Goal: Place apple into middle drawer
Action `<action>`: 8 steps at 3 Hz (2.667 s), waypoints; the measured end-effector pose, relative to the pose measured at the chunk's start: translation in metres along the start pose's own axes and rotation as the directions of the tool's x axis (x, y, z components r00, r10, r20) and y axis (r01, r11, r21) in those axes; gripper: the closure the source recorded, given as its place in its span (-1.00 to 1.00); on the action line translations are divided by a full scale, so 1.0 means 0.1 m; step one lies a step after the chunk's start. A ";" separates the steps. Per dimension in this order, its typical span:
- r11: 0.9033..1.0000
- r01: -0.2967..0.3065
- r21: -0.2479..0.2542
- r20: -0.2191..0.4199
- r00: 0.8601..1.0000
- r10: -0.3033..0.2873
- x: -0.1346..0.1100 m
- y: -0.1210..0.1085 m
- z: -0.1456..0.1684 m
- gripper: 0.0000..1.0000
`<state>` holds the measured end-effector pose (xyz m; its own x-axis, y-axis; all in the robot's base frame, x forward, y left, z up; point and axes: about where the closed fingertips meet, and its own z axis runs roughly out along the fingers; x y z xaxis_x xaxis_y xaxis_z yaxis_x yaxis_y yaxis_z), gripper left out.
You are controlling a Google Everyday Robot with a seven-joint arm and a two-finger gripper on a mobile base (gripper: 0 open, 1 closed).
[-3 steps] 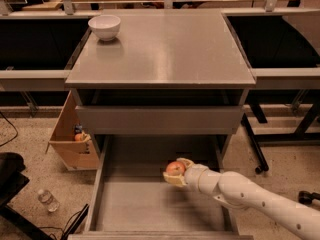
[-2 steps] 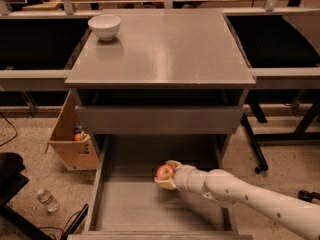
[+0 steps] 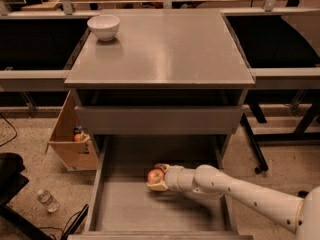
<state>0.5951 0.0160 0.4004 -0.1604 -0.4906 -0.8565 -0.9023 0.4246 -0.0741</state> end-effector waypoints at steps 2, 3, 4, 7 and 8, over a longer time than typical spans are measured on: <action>1.000 -0.002 -0.014 0.005 1.000 0.002 0.00 -0.02 0.04 0.24; 1.000 -0.002 -0.014 0.005 1.000 0.002 0.00 -0.02 0.04 -0.24; 1.000 -0.002 -0.014 0.005 1.000 0.002 0.00 -0.02 0.04 -0.71; 0.998 0.024 -0.066 0.019 1.000 -0.023 -0.11 0.08 0.03 -1.00; 0.992 0.054 -0.114 -0.016 0.998 -0.056 -0.26 0.28 -0.26 -1.00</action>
Offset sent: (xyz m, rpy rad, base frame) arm 0.0029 0.0020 -0.0020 0.0079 0.0060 0.0115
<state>0.5633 0.0205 0.4341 -0.1162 -0.5259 -0.8425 -0.9493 0.3083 -0.0615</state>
